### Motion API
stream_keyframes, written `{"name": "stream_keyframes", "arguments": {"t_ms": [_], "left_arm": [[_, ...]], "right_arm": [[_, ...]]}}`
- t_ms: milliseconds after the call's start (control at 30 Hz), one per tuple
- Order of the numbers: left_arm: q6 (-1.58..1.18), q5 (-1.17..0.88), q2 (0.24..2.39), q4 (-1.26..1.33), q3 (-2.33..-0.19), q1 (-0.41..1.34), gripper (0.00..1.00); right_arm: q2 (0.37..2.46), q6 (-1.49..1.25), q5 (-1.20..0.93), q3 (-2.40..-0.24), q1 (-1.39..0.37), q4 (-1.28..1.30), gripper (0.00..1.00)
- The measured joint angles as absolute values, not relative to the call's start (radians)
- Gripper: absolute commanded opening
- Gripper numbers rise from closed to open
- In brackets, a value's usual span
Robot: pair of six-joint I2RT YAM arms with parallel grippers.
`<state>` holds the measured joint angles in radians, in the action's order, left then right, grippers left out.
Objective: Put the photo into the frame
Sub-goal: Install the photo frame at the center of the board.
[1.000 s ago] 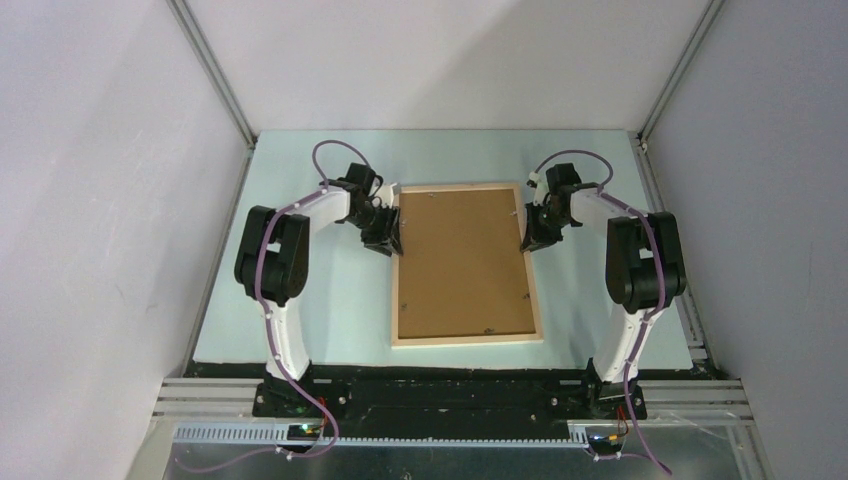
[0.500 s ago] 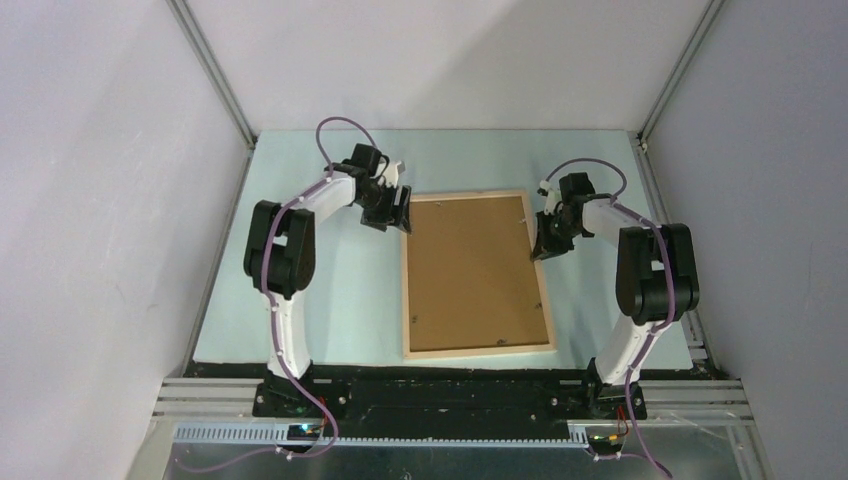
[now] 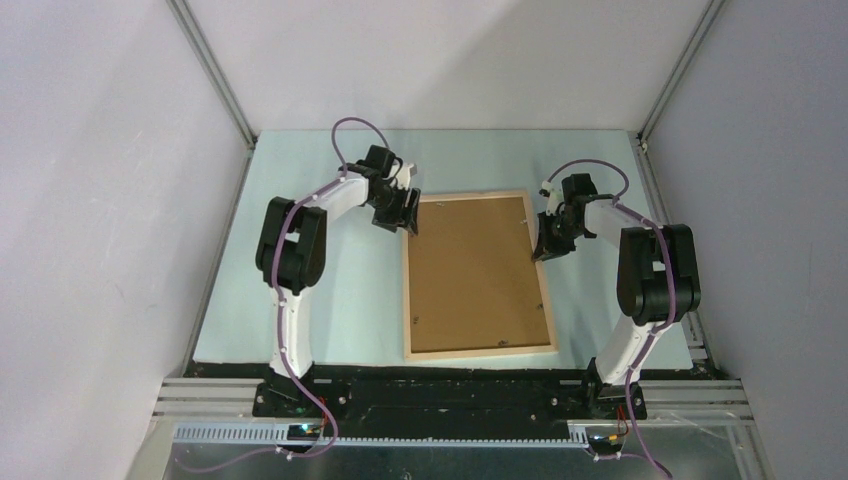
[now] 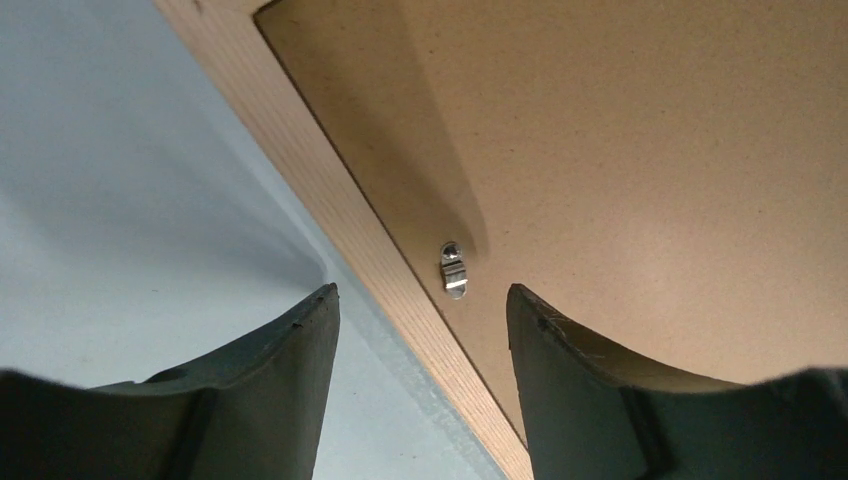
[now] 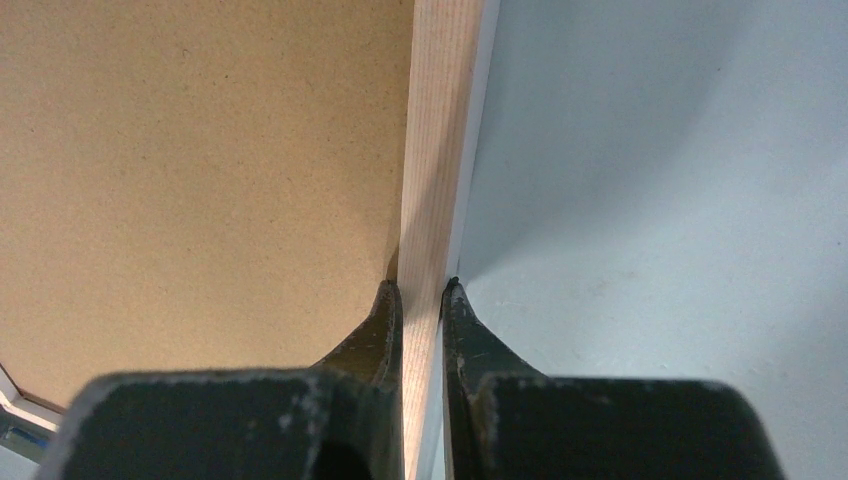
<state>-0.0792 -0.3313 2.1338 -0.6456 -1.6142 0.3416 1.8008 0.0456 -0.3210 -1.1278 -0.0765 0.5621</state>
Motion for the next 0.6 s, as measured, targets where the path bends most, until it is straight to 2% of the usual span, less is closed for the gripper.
{"name": "stream_keyframes", "arguments": {"t_ms": [333, 600], "left_arm": [[-0.084, -0.263, 2.134, -0.646, -1.618, 0.368, 0.52], [-0.089, -0.227, 2.143, -0.646, -1.621, 0.379, 0.49]], "right_arm": [[1.801, 0.046, -0.324, -1.128, -0.075, 0.562, 0.00], [1.801, 0.046, -0.326, -1.128, -0.074, 0.562, 0.00]]}}
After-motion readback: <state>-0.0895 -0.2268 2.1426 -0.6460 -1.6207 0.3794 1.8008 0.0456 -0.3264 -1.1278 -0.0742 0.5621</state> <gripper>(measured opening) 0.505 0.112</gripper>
